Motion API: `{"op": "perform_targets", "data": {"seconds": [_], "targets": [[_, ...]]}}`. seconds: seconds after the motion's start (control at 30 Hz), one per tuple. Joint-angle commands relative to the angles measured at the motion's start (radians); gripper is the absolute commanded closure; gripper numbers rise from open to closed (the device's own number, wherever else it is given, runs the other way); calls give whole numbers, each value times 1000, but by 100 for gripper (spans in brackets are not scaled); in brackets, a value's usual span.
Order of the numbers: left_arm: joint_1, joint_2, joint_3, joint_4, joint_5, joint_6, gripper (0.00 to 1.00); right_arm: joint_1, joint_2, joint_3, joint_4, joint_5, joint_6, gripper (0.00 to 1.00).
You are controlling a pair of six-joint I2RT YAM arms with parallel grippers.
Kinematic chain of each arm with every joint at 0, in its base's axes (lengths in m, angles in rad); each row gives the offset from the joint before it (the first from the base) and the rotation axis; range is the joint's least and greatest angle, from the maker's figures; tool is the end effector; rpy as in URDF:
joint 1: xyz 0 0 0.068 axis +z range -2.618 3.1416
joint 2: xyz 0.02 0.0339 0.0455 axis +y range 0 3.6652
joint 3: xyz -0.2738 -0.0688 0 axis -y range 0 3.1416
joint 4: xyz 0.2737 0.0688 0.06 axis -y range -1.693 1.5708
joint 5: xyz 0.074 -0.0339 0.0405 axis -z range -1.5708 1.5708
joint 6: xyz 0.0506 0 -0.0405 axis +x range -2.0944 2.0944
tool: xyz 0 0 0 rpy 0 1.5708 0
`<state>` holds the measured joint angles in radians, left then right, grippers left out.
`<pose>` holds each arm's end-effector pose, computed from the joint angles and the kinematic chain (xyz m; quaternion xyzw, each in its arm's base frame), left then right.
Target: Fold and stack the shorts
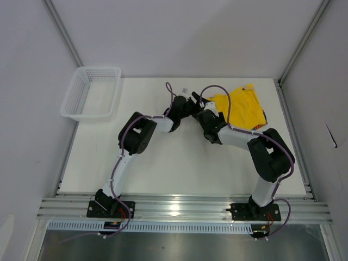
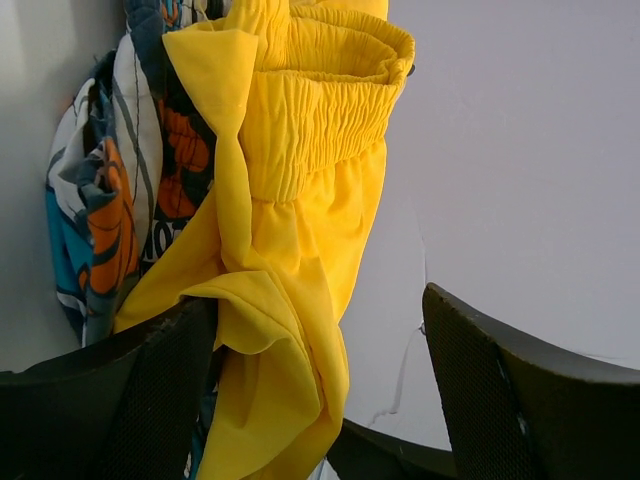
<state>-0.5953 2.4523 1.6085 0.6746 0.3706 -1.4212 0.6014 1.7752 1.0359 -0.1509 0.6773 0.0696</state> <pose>0.4679 -0.3390 0.1026 -0.1927 0.7358 -0.6112 0.2189 0.3392 0.1943 0.1534 -0.1267 0.8870 -0.1921 0.4004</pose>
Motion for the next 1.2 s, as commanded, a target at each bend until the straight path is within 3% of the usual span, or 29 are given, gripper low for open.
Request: {"op": "perform_targets", "data": {"seconds": [0.0, 0.07, 0.13, 0.17, 0.23, 0.27, 0.37, 0.7, 0.97, 1.1, 1.17], "targets": [[-1, 14, 56, -3, 8, 11, 18, 6, 27, 47, 30, 80, -1, 41], [-3, 20, 73, 0, 7, 11, 25, 3, 23, 44, 33, 79, -1, 56], [-3, 30, 80, -6, 4, 13, 29, 3, 20, 38, 34, 77, -4, 65], [-3, 33, 97, -9, 2, 18, 30, 3, 21, 38, 31, 74, -10, 76], [-4, 49, 113, -21, -7, 27, 33, 3, 26, 39, 21, 73, -8, 85], [-3, 59, 141, -26, -9, 30, 33, 6, 24, 35, 17, 68, -10, 94], [-4, 102, 191, -26, -12, 31, 36, 11, 15, 20, 20, 70, -13, 100], [-8, 165, 327, -62, -55, 111, 56, 14, -34, -37, 53, 50, -28, 100], [0, 166, 404, -86, -91, 198, 83, -2, -69, -66, 73, 28, -25, 100], [3, 142, 432, -90, -108, 329, 86, -14, -77, -71, 76, 5, -19, 100], [5, 119, 445, -130, -127, 373, 82, -18, -79, -71, 71, -1, -16, 100]]}}
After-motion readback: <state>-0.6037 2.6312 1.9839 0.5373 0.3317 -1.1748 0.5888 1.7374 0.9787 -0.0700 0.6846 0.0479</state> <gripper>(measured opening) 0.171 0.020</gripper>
